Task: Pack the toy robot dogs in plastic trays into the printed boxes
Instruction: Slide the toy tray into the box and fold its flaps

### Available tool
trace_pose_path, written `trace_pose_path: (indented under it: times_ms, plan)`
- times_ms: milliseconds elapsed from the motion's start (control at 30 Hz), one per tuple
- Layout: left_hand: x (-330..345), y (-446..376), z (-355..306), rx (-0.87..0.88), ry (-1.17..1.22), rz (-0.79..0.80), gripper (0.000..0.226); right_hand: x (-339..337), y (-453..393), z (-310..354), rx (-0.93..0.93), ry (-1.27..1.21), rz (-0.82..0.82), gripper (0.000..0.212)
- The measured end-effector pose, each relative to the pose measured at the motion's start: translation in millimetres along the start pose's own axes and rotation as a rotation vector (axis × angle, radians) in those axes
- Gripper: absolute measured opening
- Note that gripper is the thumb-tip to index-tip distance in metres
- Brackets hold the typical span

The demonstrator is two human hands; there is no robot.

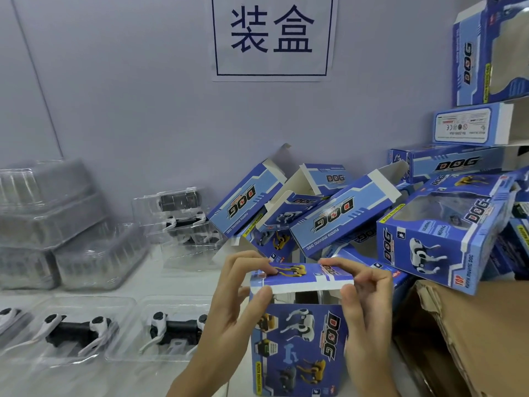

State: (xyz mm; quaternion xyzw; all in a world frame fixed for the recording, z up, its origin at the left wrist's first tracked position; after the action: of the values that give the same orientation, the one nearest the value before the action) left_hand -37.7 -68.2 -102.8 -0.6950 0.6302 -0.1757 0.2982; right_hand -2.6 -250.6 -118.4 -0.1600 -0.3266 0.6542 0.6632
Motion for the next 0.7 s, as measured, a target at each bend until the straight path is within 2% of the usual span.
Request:
trace_pose_path:
  times_ms: [100, 267, 500, 700]
  plan:
    - [-1.5, 0.9, 1.5, -0.015, 0.011, 0.009, 0.026, -1.2, 0.2, -3.6, -0.053, -0.002, 0.014, 0.024]
    - [-3.7, -1.0, -0.3, 0.035, -0.014, 0.030, 0.022, 1.4, 3.5, -3.2, -0.101, 0.099, 0.041, 0.030]
    - [-13.0, -3.9, 4.3, -0.006, 0.124, 0.063, 0.008, 3.7, 10.6, -4.7, -0.184, 0.316, 0.037, 0.027]
    - [-15.6, -6.3, 1.5, 0.023, 0.196, 0.076, 0.017, 7.9, 9.7, 2.8, -0.322, 0.388, -0.026, 0.024]
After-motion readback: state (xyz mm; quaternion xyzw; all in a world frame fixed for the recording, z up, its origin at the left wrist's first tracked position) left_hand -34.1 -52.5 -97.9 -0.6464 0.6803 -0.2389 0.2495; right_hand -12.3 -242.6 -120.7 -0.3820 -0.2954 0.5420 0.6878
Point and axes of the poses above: each hand's wrist, its own y-axis away from the middle knuckle, its own x-axis out of the palm, z = x × y, the point moved 2 cm from there along -y, towards the middle knuckle, and after that the axes turned 1 degree about z, right-handed, at the moved point
